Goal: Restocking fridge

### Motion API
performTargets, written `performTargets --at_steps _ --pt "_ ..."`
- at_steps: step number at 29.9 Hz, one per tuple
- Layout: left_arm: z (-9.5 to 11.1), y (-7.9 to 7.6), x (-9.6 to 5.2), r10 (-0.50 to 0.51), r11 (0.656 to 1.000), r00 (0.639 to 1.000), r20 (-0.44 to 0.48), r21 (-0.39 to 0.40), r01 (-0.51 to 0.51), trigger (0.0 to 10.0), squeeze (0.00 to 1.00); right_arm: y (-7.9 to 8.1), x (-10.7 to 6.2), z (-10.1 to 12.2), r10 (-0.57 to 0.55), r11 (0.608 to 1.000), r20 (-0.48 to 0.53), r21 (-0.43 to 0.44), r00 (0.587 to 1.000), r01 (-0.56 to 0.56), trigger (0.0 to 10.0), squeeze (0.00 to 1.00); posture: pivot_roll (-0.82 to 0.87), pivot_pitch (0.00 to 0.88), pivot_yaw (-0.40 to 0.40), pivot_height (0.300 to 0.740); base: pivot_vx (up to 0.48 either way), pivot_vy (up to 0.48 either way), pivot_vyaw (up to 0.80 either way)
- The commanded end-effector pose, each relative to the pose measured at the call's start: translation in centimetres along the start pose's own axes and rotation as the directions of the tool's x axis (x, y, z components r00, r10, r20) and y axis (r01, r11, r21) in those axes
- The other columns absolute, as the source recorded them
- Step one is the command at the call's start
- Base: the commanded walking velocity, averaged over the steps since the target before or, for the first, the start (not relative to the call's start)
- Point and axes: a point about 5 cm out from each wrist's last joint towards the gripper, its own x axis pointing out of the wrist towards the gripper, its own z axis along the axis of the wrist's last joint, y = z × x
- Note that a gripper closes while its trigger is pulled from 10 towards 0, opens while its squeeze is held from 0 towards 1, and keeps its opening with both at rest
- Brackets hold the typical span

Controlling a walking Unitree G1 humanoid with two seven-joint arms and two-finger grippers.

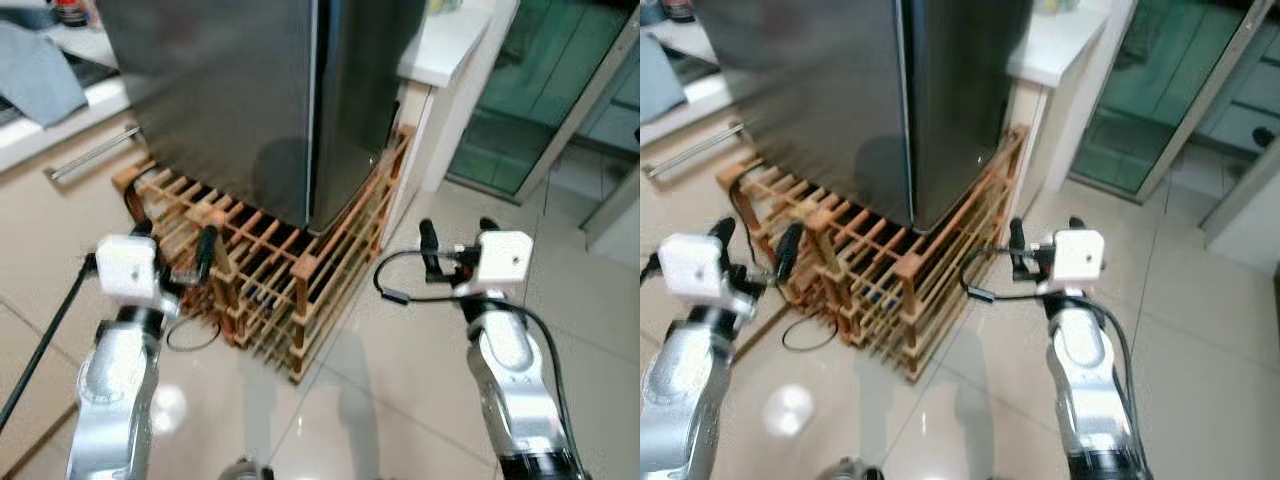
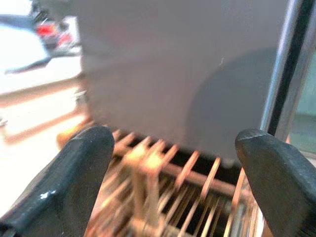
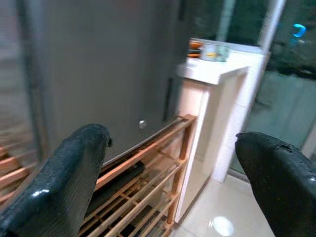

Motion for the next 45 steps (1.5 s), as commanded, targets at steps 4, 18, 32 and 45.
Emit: performTargets --at_steps 4,18,32,45 --pt "3.2 -3.7 2.9 -0.086 0.99 0.991 0.103 -0.105 0.097 10.0 0.0 -0.1 0.9 -0.1 0.019 1.0 -0.032 0.005 0.999 -0.019 10.0 0.0 0.09 0.0 -0.089 0.74 0.064 0.0 0.0" --pt "6.1 -2.2 7.6 -0.013 0.98 0.989 0.148 -0.195 0.043 10.0 0.0 1.8 3.6 0.6 0.072 0.997 -0.022 -0.002 0.997 -0.072 10.0 0.0 0.03 0.0 -0.051 0.74 0.407 0.064 0.0" --pt "6.4 -3.2 9.6 -0.1 0.99 0.988 0.118 -0.083 0.11 10.0 0.0 2.7 3.5 0.0 0.036 0.999 -0.03 0.027 0.999 -0.035 10.0 0.0 -0.01 0.0 0.026 0.74 0.0 0.238 -0.37" --pt "5.3 -4.3 10.9 -0.118 0.991 0.99 0.07 -0.051 0.122 10.0 0.0 2.2 3.9 0.3 0.012 1.0 -0.008 0.008 1.0 -0.012 10.0 0.0 -0.04 0.0 0.028 0.74 0.0 0.0 -0.34"
